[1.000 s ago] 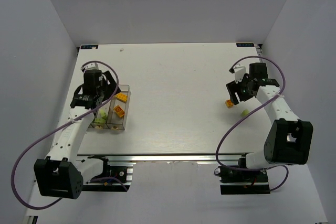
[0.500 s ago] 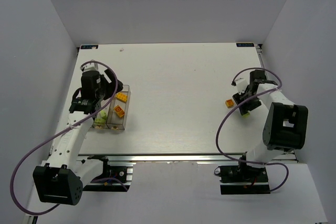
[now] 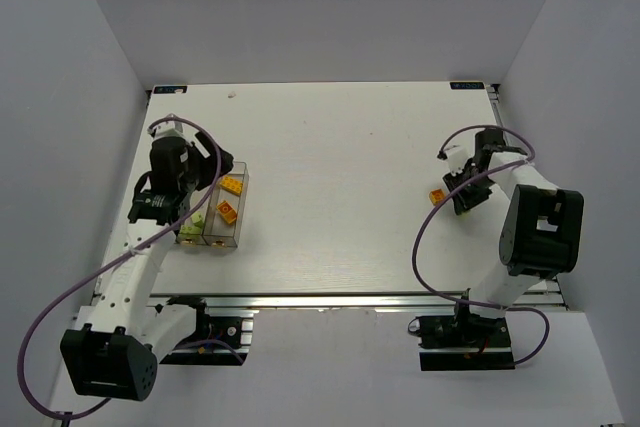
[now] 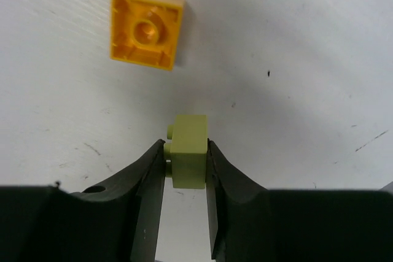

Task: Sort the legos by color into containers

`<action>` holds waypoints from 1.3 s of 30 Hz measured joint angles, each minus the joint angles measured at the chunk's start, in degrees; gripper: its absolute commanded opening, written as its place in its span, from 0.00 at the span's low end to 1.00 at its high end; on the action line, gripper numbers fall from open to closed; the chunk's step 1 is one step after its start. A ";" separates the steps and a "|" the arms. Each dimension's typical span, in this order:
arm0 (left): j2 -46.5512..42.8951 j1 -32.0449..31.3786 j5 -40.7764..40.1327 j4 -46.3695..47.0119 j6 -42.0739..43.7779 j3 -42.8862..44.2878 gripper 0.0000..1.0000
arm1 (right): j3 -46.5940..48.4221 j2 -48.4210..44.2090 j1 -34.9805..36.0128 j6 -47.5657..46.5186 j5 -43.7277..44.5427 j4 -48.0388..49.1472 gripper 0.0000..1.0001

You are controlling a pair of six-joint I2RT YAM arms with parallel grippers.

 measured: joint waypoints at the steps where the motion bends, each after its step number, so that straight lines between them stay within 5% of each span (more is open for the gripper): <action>1: -0.39 0.00 0.09 0.28 -0.17 0.00 0.89 | 0.90 -0.09 0.00 -0.37 -1.57 -0.52 0.00; 9: -2.80 0.00 1.14 2.89 -2.19 0.00 0.89 | 9.01 -6.32 5.09 -5.27 -20.90 -4.09 0.00; 19: -9.11 0.00 -1.99 0.70 -3.15 0.22 0.89 | 17.51 -3.06 35.39 -4.37 -39.43 7.48 0.00; 28: -14.14 0.00 -10.56 -8.04 -4.68 4.85 0.89 | 38.27 20.44 53.62 6.88 -39.78 27.28 0.00; 39: -16.96 0.00 -16.13 -14.32 -4.24 11.67 0.91 | 58.38 44.35 65.18 26.88 -24.68 50.42 0.00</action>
